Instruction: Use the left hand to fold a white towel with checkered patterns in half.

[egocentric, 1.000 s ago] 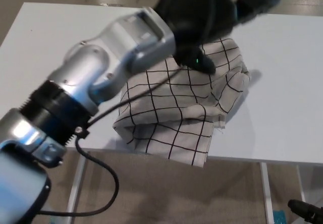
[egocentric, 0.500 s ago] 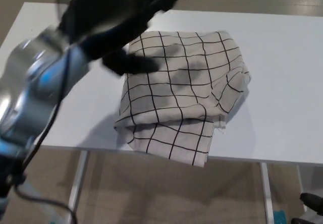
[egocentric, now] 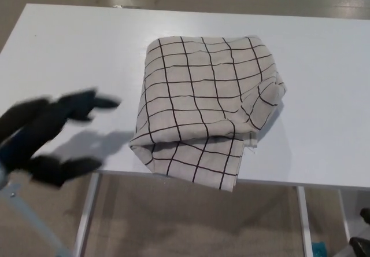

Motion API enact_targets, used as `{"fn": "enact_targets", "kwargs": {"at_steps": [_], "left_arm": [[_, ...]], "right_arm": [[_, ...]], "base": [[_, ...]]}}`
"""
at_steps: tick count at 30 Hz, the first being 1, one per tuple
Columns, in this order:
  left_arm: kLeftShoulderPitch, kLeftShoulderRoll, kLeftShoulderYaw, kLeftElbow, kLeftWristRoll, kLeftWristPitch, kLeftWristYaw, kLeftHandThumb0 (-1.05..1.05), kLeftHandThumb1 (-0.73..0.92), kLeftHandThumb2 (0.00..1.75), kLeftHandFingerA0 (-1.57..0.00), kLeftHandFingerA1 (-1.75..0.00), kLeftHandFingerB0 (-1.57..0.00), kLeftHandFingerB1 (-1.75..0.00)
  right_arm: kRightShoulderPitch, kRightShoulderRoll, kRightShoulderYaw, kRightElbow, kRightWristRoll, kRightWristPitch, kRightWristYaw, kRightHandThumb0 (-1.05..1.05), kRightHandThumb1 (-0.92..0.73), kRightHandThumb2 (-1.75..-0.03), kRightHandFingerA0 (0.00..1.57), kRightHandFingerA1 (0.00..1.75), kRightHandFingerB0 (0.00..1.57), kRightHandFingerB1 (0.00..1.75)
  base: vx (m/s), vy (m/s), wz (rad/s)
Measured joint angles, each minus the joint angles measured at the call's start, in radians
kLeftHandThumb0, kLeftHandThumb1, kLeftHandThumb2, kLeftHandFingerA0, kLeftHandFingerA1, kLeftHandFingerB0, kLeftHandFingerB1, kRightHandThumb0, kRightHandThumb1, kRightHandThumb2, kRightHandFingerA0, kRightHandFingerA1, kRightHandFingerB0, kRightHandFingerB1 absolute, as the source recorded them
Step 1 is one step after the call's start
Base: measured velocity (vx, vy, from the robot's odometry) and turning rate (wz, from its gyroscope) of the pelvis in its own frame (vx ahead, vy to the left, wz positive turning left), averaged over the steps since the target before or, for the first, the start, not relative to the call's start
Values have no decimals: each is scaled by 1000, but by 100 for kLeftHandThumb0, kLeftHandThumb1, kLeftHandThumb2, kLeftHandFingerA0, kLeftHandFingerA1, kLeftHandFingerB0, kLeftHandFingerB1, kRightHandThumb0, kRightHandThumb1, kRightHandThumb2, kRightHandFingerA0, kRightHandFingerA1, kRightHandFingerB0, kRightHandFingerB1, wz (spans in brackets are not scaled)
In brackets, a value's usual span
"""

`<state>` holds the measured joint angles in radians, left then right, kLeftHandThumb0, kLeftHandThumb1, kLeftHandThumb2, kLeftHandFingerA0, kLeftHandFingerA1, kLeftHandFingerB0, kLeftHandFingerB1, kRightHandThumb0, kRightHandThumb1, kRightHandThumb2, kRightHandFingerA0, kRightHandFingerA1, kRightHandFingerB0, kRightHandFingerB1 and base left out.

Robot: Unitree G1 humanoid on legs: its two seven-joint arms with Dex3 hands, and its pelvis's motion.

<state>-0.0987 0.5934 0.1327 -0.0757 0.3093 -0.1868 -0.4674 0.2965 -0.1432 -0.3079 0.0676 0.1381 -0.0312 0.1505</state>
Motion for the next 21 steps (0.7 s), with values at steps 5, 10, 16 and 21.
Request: {"fn": "enact_targets", "kwargs": {"at_steps": [5,10,16,21], "left_arm": [[143,8,96,1,-85,34,-82,-66,59,59,-83,-56,-66,-44],[236,14,155,7,-156,76,-160,-56,54,57,-100,-60,-79,-50],[333,15,209,60,-270,152,-288,-53,54,57,-111,-64,-82,-53],[370,3,234,141,-348,213,-379,-59,46,55,-88,-54,-72,-48]], "right_arm": [[-6,-3,-19,0,0,2,0,-24,-57,-55,57,70,61,60],[-8,-3,-30,0,0,5,0,-23,-58,-56,57,69,60,60],[-10,-3,-55,0,2,18,-2,-22,-59,-57,55,67,61,62],[-9,-3,-72,-1,8,32,-3,-21,-59,-57,56,67,61,61]], "base": [[0,0,0],[0,0,0],[0,0,0],[0,0,0]]}}
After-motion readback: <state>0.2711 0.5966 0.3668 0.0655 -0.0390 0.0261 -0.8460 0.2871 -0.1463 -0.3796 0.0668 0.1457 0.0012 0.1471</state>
